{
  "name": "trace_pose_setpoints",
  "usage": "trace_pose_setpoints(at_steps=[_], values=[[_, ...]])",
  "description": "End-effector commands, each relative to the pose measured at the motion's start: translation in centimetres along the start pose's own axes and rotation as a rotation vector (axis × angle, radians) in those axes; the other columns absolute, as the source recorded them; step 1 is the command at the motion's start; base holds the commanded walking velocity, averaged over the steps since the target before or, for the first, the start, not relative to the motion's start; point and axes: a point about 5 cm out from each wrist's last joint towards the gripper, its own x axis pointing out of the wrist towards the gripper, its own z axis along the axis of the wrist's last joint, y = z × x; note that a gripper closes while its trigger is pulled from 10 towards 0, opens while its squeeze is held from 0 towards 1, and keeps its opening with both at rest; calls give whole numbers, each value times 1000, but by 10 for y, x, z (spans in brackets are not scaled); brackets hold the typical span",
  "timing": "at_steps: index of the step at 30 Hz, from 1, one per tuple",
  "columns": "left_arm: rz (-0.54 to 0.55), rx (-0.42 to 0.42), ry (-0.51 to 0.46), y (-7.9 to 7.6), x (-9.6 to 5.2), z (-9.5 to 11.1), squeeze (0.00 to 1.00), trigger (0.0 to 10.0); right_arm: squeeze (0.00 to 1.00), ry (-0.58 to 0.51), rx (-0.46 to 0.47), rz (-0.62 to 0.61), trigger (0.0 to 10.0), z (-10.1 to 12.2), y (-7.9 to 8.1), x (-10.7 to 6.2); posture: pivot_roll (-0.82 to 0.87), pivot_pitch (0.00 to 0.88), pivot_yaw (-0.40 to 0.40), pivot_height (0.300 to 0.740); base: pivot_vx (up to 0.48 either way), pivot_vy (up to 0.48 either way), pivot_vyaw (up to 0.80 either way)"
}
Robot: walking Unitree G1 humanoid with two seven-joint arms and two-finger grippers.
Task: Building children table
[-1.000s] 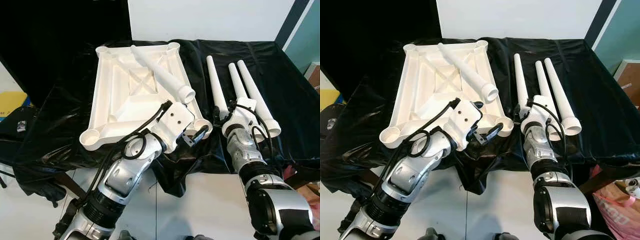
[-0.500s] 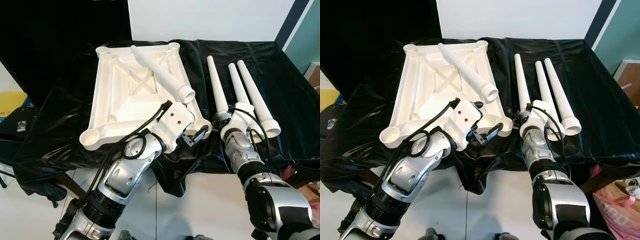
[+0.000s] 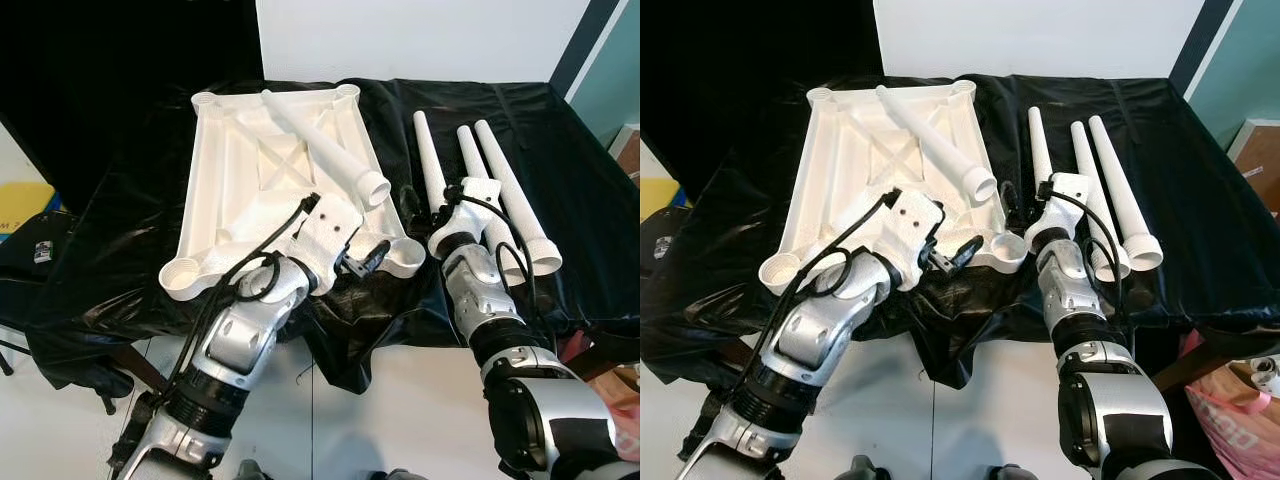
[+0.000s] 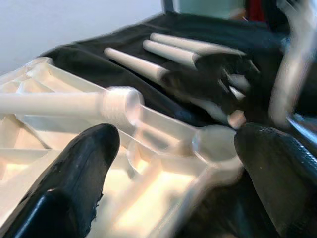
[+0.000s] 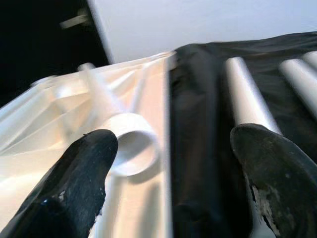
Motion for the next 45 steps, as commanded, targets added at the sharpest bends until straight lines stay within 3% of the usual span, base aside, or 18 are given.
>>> trace_pose_setpoints(at_steps=[1, 2, 3, 4, 5, 9, 10, 11, 12, 14, 15, 22, 28, 36, 45], values=[[128, -32, -16, 13, 1, 5, 0, 10000, 0, 25, 8, 53, 10000, -3, 6, 2, 67, 127, -38, 740, 0, 0, 0], [129, -49, -42, 16, 1, 11, 122, 10000, 0, 20, -1, 81, 10000, -2, 9, 3, 85, 151, -45, 740, 0, 0, 0], [129, -61, -62, 18, 1, 16, 1000, 10000, 0, 18, -2, 107, 10000, -1, 12, 5, 88, 157, -47, 740, 0, 0, 0], [129, -61, -62, 18, 1, 16, 1000, 10000, 0, 18, -2, 107, 10000, -1, 12, 5, 88, 157, -47, 740, 0, 0, 0], [122, -84, -91, 19, 1, 23, 1000, 10000, 1000, 10, -4, 138, 10000, 2, 16, 7, 102, 181, -51, 740, 0, 0, 0], [120, -95, -142, 20, -1, 39, 1000, 10000, 1000, -9, -28, 192, 10000, 14, 22, 17, 130, 240, -59, 740, 0, 0, 0], [111, -92, -161, 19, -2, 46, 0, 10000, 1000, -11, -52, 202, 10000, 21, 24, 22, 138, 261, -60, 740, 0, 0, 0], [111, -92, -161, 19, -2, 46, 0, 10000, 1000, -11, -52, 202, 10000, 21, 24, 22, 138, 261, -60, 740, 0, 0, 0], [102, -86, -173, 17, -3, 52, 0, 10000, 549, -7, -68, 212, 10000, 27, 25, 27, 147, 288, -61, 740, 0, 0, 0], [102, -86, -173, 17, -3, 52, 0, 10000, 549, -7, -68, 212, 10000, 27, 25, 27, 147, 288, -61, 740, 0, 0, 0], [90, -84, -185, 15, -5, 58, 0, 10000, 0, -6, -93, 225, 10000, 33, 26, 31, 156, 316, -65, 740, 0, 0, 0], [39, -77, -233, 5, -14, 76, 0, 10000, 0, -18, -185, 255, 10000, 66, 31, 51, 171, 381, -81, 740, 0, 0, 0], [34, -97, -223, 0, -15, 76, 0, 10000, 0, -45, -242, 275, 10000, 84, 39, 60, 182, 401, -91, 740, 0, 0, 0], [43, -104, -202, -1, -18, 75, 0, 10000, 0, -40, -200, 301, 10000, 91, 47, 65, 189, 407, -98, 740, 0, 0, 0], [60, -102, -192, -1, -21, 77, 0, 10000, 0, -60, -151, 364, 10000, 91, 68, 67, 222, 406, -97, 740, 0, 0, 0]])
